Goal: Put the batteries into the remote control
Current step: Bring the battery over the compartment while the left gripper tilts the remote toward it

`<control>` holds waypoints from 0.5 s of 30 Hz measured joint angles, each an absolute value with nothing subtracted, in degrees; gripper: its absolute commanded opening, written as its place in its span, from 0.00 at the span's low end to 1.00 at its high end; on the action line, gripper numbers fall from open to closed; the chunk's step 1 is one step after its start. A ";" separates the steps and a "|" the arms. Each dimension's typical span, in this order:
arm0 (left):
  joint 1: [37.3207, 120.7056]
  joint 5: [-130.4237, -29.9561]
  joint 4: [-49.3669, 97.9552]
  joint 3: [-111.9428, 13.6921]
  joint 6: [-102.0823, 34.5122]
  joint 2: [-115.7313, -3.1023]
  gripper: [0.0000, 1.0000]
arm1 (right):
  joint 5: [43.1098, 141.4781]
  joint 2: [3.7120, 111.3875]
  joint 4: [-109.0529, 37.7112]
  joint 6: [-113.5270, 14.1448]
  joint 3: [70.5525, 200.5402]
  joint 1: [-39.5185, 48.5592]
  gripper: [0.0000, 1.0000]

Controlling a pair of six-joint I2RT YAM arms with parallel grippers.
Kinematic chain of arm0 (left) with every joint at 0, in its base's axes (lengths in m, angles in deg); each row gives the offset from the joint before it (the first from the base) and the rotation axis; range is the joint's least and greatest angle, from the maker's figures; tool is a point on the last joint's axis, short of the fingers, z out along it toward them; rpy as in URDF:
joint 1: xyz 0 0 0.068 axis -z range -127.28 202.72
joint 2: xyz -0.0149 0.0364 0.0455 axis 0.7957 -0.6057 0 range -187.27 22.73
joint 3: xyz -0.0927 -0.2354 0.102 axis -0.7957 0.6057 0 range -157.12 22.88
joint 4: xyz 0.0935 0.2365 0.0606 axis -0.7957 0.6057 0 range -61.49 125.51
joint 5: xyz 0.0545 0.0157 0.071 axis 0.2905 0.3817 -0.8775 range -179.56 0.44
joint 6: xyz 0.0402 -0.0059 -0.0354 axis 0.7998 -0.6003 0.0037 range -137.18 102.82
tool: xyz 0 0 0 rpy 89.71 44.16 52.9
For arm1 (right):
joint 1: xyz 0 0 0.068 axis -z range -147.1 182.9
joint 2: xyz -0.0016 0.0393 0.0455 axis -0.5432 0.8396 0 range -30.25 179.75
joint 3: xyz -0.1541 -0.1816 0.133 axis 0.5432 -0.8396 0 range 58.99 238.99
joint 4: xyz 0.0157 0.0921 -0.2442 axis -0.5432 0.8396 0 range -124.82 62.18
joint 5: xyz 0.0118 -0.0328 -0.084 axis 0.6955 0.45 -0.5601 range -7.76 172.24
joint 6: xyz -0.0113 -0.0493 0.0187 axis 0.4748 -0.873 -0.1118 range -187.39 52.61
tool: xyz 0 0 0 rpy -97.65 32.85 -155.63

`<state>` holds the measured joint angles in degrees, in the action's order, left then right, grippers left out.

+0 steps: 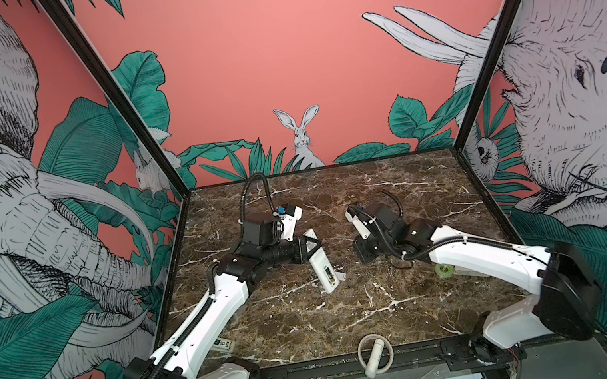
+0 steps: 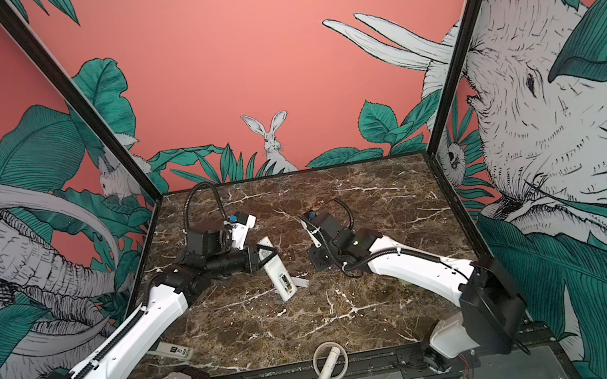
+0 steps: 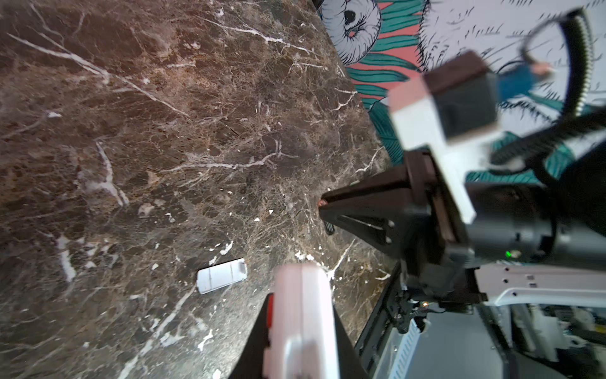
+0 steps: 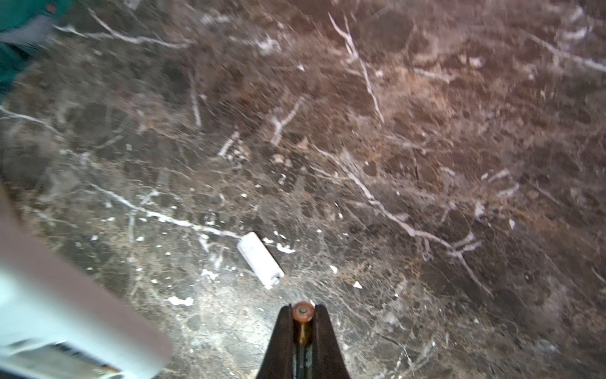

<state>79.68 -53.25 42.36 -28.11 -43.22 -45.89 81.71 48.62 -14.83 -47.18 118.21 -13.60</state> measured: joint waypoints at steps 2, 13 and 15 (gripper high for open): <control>78.20 -50.16 39.52 -27.04 -46.13 -46.51 0.00 | 81.97 46.13 -16.58 -47.49 117.21 -14.91 0.05; 70.70 -32.59 26.86 -24.87 -60.42 -47.99 0.00 | 83.67 39.79 -27.90 -50.92 115.26 -21.62 0.06; 69.59 -30.08 24.85 -24.83 -62.94 -47.99 0.00 | 84.44 39.42 -29.65 -51.47 114.67 -22.47 0.06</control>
<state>69.59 -30.08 24.85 -24.83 -62.94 -47.99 84.44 39.42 -29.65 -51.47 114.67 -22.47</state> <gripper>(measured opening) 0.209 0.082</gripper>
